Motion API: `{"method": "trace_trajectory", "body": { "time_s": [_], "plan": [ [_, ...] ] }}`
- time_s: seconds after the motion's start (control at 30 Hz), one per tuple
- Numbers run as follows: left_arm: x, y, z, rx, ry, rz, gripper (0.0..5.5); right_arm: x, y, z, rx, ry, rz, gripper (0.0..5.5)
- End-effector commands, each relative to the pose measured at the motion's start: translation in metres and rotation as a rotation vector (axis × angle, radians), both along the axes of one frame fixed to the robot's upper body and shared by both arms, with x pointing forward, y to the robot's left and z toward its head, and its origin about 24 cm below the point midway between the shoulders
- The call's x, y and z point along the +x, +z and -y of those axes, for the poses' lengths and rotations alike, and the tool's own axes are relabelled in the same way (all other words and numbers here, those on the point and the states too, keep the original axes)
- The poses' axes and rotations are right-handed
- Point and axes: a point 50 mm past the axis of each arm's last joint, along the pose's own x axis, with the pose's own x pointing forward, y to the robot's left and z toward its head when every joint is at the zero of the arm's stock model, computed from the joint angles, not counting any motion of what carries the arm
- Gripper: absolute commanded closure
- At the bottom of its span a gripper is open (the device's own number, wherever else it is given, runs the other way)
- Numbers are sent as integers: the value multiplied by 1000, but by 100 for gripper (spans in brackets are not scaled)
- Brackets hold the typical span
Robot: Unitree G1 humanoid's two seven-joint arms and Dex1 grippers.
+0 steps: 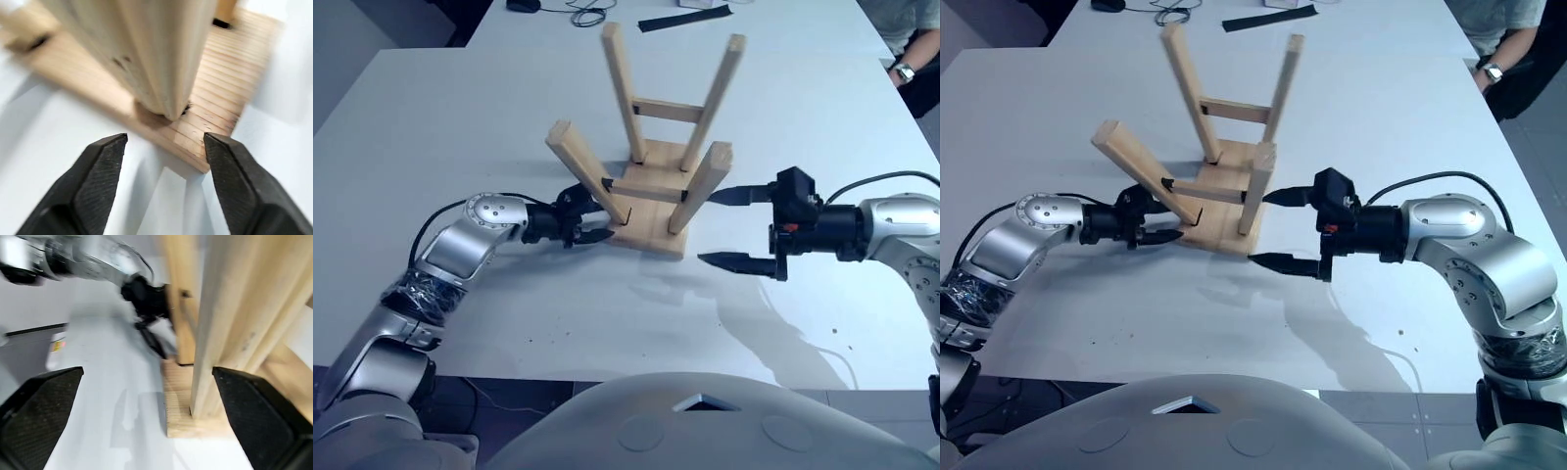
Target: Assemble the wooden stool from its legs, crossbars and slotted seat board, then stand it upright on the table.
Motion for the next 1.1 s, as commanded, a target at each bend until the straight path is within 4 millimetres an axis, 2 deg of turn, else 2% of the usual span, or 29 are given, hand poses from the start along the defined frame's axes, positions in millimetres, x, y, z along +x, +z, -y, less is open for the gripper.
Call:
{"method": "trace_trajectory", "body": {
  "time_s": [0.03,0.17,0.33,0.5,0.63,0.73,0.83,0.97,1.1],
  "plan": [
    [-24,-40,4,67,-7,-113,194,-4,4,-8,38,56,30,62],
    [-25,-25,-2,-24,13,-63,133,-4,2,2,13,11,37,62],
    [-40,-2,6,-174,-79,-37,67,-8,-6,20,-54,-55,29,62],
    [-43,6,4,-176,-92,-18,67,-8,-21,33,-169,-90,37,62],
    [-35,11,-16,-149,11,21,67,-11,-24,38,-200,-125,53,62],
    [-38,20,-31,-189,110,65,67,-11,-26,50,-238,-235,75,62],
    [-44,29,-41,-297,269,99,67,-10,-28,62,-248,-402,101,62],
    [-52,48,-37,-535,425,122,129,-17,-16,63,-120,-569,121,62],
    [-45,74,-36,-694,566,214,181,-3,-1,63,-3,-819,194,130]
  ]
}}
